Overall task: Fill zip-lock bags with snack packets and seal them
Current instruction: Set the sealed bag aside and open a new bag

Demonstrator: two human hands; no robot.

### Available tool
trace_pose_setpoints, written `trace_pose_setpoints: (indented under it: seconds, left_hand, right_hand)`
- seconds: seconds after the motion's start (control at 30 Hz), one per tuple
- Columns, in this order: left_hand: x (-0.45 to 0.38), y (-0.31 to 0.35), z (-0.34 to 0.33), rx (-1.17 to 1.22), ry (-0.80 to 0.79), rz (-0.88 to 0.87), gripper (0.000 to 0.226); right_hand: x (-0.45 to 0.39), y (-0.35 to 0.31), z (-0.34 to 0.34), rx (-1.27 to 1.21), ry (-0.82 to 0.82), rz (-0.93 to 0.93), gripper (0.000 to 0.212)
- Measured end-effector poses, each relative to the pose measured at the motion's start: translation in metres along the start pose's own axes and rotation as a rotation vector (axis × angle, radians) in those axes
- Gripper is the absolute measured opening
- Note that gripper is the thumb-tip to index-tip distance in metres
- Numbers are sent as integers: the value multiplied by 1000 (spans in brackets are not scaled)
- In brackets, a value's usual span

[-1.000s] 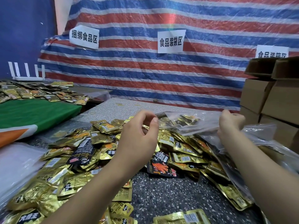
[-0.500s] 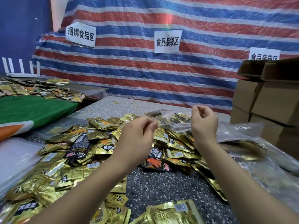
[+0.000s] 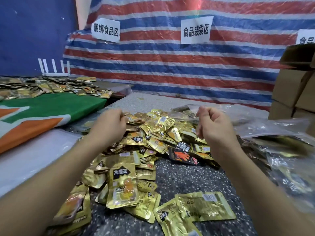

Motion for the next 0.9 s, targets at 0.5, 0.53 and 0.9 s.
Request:
trace_pose_setpoints:
  seconds: [0.5,0.53,0.9]
  left_hand:
    - [16,-171,-24,-471,-403,473,19]
    - [15,-169,-24,-488,-421,465,22]
    - [12,-119,3,-167,-2,354,30]
  right_hand:
    - [-5,35,-8,-16,-209,-200,48]
    - [-5,36,-7,-34,-213,-212,48]
    - [-2,36,-13,-54,-267,-277,44]
Point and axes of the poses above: each hand's wrist, its own x-axis away from the middle knuckle, its own z-axis out of the back of the hand, y = z × x, the point moved 5 cm from there along -x, towards the middle knuckle, and after that the axes turned 14 degrees about -y, right-handed, at the moved point
